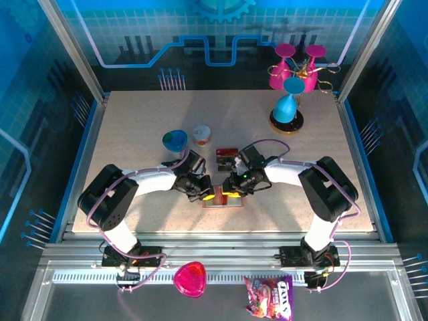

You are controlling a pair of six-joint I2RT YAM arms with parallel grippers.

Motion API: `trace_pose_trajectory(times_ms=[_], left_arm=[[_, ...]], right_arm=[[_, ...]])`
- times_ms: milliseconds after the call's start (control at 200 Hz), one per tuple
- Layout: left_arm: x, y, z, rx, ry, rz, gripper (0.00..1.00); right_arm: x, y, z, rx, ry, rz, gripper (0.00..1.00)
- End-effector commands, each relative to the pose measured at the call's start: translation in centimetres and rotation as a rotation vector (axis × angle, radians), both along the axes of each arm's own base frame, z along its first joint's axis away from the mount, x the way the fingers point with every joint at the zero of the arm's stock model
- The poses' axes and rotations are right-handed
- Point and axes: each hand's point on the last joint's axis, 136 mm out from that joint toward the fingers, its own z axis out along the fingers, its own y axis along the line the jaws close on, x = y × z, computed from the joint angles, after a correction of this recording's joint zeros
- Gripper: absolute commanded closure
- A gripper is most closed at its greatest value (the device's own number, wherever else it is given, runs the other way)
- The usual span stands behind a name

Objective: Take the credit cards out of the card holder

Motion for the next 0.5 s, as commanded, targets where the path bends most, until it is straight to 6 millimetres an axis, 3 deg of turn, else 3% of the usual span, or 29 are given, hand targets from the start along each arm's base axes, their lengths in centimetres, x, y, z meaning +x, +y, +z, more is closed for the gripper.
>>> trace_pose_trajectory(times_ms=[0, 490], left_arm=[[-0.6, -0.1, -0.2, 0.008, 0.028, -0.025, 0.95], [-0.7, -0.1, -0.3, 0.010, 0.033, -0.026, 0.95]], right_arm=[[-0.7, -0.8, -1.3, -0.044, 0.029, 0.002, 0.69], [-1.1, 0.1, -1.5, 0.030, 0.055, 0.000, 0.72]])
